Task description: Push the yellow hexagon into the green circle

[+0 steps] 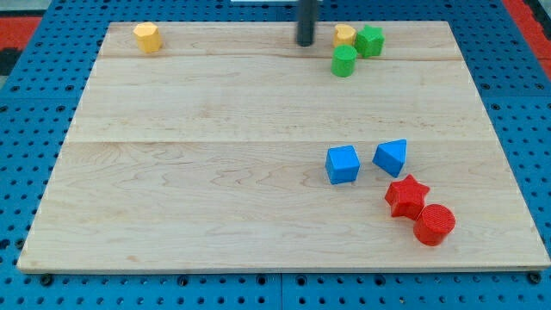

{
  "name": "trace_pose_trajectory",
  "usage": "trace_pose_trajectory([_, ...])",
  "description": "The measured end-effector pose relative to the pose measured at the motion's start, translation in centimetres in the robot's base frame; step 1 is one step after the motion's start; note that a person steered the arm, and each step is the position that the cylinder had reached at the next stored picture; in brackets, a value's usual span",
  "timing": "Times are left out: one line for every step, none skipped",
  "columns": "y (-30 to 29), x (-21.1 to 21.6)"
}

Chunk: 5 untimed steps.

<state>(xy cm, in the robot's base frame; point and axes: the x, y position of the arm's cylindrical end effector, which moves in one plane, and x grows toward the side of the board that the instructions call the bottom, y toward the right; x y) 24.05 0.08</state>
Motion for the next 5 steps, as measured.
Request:
trace_pose_trajectory([-13.9,1.4])
trace_pose_trajectory([-26.3,2.7])
trace_pose_trajectory([-29.1,-0.3])
trace_pose_trajectory([-21.1,-4.0])
trace_pose_trajectory([-14.0,-2.9])
